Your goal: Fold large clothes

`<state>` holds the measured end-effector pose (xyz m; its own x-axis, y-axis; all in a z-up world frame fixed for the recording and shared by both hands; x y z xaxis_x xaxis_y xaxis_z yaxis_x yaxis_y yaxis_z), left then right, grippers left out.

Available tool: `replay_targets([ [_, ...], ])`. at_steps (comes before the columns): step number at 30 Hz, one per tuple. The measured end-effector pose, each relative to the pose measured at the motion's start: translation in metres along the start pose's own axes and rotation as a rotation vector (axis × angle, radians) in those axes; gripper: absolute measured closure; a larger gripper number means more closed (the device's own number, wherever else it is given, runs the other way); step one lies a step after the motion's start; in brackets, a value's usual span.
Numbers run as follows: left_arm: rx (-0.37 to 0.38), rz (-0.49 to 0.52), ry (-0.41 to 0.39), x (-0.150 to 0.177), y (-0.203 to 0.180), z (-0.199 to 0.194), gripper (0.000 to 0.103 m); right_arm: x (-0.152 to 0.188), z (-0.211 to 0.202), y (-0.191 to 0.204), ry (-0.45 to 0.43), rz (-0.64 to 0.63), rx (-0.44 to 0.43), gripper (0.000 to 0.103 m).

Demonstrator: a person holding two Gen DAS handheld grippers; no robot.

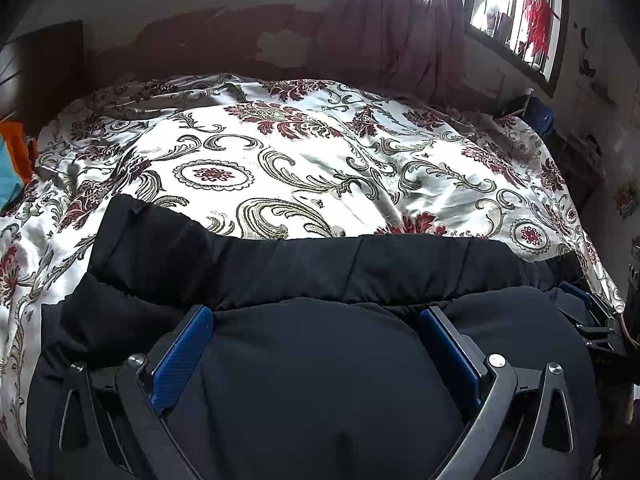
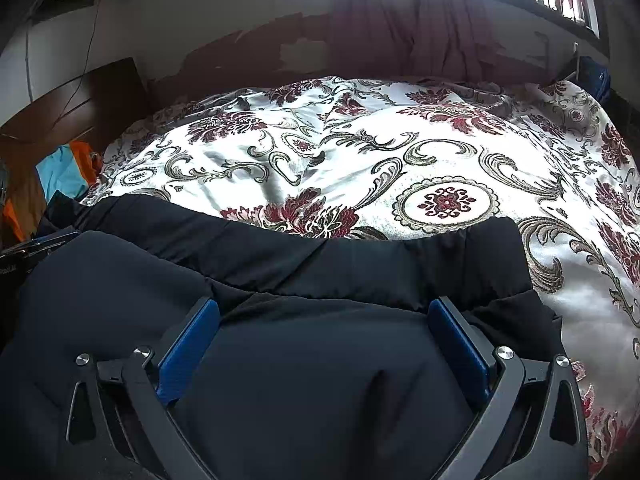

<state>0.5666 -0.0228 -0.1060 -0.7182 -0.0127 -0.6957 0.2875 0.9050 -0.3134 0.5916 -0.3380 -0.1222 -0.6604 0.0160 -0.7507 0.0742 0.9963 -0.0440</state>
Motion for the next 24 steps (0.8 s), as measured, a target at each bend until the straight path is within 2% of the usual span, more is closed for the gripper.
replay_targets([
  [13, 0.001, 0.0, -0.007, 0.0, 0.0, 0.0, 0.0, 0.0, 0.0, -0.001, -0.005, 0.0, -0.001, 0.001],
  [21, 0.032, 0.014, -0.069, -0.004, -0.001, -0.007, 0.0, 0.0, -0.018, -0.002, -0.081, 0.01, 0.012, 0.001],
  [24, 0.048, 0.021, -0.116, -0.002, -0.001, -0.015, 0.0, -0.001, -0.034, -0.006, -0.146, 0.021, 0.053, 0.001],
])
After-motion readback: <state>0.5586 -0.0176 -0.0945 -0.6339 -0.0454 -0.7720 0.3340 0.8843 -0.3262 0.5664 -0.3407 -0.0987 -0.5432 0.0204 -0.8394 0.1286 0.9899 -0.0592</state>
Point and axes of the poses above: each gripper's, at about its wrist camera, not at the fingertips, and z roughly the way its jaws point, y to its left, x to its underside, the point moved 4 cm from there along z, roughly the way its jaws point, and after that the axes turned 13 degrees about x, right-handed, at the moved point
